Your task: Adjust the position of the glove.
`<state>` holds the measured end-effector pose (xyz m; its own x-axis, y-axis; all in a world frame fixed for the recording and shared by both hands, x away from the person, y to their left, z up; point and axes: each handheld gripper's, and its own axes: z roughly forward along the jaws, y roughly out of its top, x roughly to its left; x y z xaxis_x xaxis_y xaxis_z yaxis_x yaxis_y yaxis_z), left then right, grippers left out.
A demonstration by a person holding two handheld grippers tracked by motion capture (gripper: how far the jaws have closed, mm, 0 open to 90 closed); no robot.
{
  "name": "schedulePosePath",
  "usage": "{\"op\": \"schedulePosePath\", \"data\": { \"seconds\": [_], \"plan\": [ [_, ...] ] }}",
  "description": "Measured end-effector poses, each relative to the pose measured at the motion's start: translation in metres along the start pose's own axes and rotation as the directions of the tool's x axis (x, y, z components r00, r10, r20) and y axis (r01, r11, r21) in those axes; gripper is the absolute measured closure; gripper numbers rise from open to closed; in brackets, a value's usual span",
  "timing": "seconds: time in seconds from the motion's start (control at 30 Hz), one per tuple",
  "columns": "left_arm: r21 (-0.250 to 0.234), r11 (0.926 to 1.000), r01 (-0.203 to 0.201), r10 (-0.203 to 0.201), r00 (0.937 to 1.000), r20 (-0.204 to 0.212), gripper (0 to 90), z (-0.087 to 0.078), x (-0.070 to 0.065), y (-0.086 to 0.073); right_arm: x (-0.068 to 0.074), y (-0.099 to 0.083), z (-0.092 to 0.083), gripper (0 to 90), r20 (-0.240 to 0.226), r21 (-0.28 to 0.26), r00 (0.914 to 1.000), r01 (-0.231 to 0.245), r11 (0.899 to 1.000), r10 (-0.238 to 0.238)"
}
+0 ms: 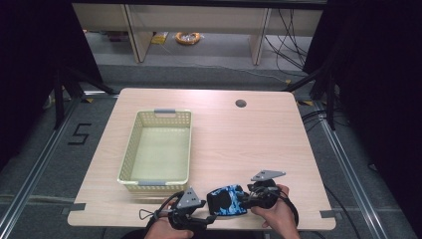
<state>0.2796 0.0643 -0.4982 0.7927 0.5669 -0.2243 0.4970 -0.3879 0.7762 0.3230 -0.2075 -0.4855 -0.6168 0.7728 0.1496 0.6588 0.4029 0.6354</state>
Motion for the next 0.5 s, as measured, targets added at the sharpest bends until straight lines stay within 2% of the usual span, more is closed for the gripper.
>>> {"op": "schedulePosePath", "data": {
  "seconds": [0.07,0.13,0.17,0.2,0.23,0.27,0.3,0.33,0.37,0.4,0.47,0.5],
  "plan": [
    [0.000,0.9983,0.058,-0.058,0.9983,-0.008,38.8,-0.002,0.008,0.000,-0.001,-0.001,0.001,42.5,-0.001,-0.003,1.0000,-0.005,1.000,0.005],
    [0.003,0.9928,0.120,-0.120,0.9928,-0.004,39.7,-0.003,0.015,0.000,-0.002,-0.002,0.002,43.2,-0.008,-0.004,0.9999,-0.007,1.000,0.007],
    [0.013,0.9911,0.132,-0.132,0.9912,0.005,40.4,-0.003,0.018,0.000,-0.002,-0.003,0.002,43.3,-0.001,0.000,1.0000,0.003,1.000,-0.003],
    [0.011,0.9901,0.140,-0.140,0.9901,0.005,41.6,-0.002,0.019,0.000,0.000,-0.003,0.002,43.3,0.004,-0.013,0.9999,-0.010,1.000,0.010],
    [0.010,0.9892,0.146,-0.146,0.9893,-0.005,42.3,-0.002,0.019,0.001,0.001,-0.002,0.001,43.3,0.015,0.006,0.9998,0.009,1.000,-0.009],
    [0.005,0.9884,0.152,-0.152,0.9884,0.006,42.5,0.000,0.019,0.001,0.001,-0.002,0.001,43.3,0.023,0.007,0.9994,0.028,1.000,-0.028],
    [0.005,0.9884,0.152,-0.152,0.9884,0.006,43.0,0.000,0.019,0.001,0.003,-0.001,0.001,43.4,0.013,0.009,0.9998,0.013,1.000,-0.013],
    [0.010,0.9877,0.156,-0.156,0.9877,0.004,43.9,0.003,0.019,0.001,0.002,-0.002,0.002,43.7,0.012,-0.001,0.9996,0.026,1.000,-0.026],
    [0.019,0.9868,0.161,-0.161,0.9869,0.000,44.5,0.004,0.019,0.001,0.004,-0.002,0.003,43.8,0.008,-0.002,1.0000,-0.005,1.000,0.005],
    [0.021,0.9848,0.172,-0.173,0.9850,0.007,44.9,0.006,0.020,0.001,0.003,-0.002,0.003,43.8,0.006,0.017,1.0000,0.003,1.000,-0.003],
    [0.030,0.9819,0.187,-0.188,0.9822,0.013,45.8,0.009,0.022,0.000,0.005,-0.003,0.007,44.0,-0.004,0.012,0.9997,-0.025,1.000,0.025],
    [0.028,0.9806,0.194,-0.195,0.9808,0.014,45.9,0.011,0.022,0.000,0.003,-0.004,0.007,44.5,0.003,0.033,1.0000,0.002,0.999,-0.002]
  ]
}}
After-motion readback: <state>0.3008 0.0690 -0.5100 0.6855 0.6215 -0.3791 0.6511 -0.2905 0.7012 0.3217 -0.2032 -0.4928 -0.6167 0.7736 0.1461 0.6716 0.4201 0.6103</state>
